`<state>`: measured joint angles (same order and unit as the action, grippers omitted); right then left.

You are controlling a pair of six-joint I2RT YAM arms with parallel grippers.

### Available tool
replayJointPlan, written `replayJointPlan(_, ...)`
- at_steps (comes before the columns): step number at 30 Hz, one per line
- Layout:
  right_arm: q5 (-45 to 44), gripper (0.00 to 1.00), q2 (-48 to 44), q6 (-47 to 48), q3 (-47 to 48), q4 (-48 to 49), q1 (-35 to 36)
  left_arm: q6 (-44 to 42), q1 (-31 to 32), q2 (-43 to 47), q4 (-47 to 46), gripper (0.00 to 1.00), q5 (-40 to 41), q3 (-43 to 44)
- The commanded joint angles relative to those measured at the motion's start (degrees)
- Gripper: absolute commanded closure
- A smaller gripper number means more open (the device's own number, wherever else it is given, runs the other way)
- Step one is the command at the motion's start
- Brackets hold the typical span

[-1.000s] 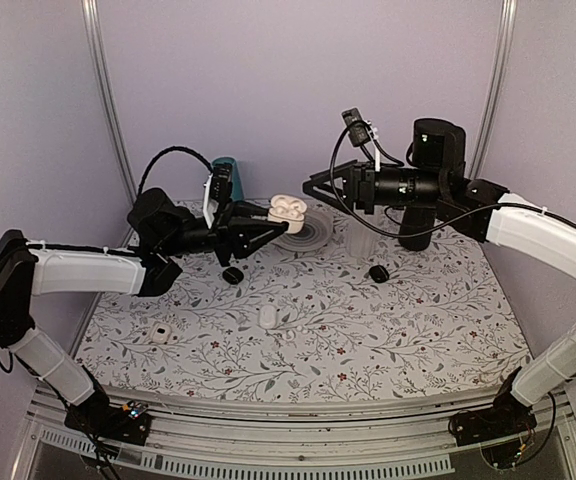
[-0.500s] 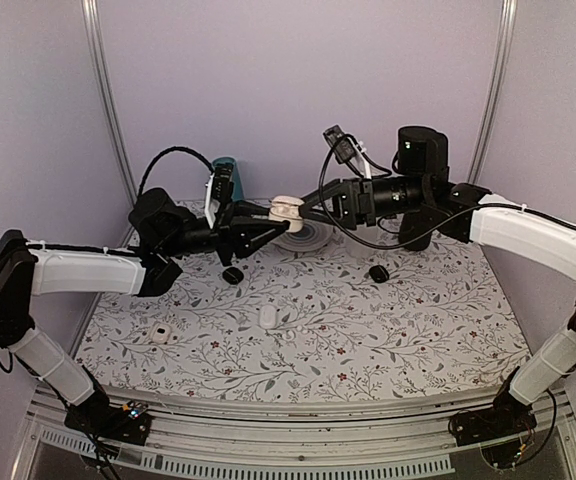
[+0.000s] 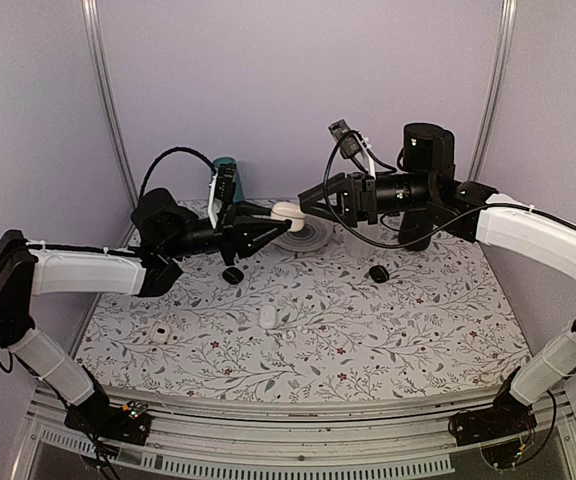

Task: Insert the wireless bluetooth earbuds into the charging case
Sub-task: Close the charging case with the earbuds, then pass from the left arm to the right

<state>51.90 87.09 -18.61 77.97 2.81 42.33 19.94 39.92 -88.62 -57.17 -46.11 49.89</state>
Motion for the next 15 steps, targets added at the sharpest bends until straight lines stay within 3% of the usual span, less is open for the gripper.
replayJointPlan(1,-9.0,0.39,-2.1,4.5,0.9,-4.5,0.1,0.1,0.2,0.6,0.7,1.00,0.9,1.6)
replayJointPlan(15,-10.1,0.46,-3.0,5.8,-3.3,1.1,1.4,8.7,0.1,-1.8,-4.4,1.00,-1.2,3.3)
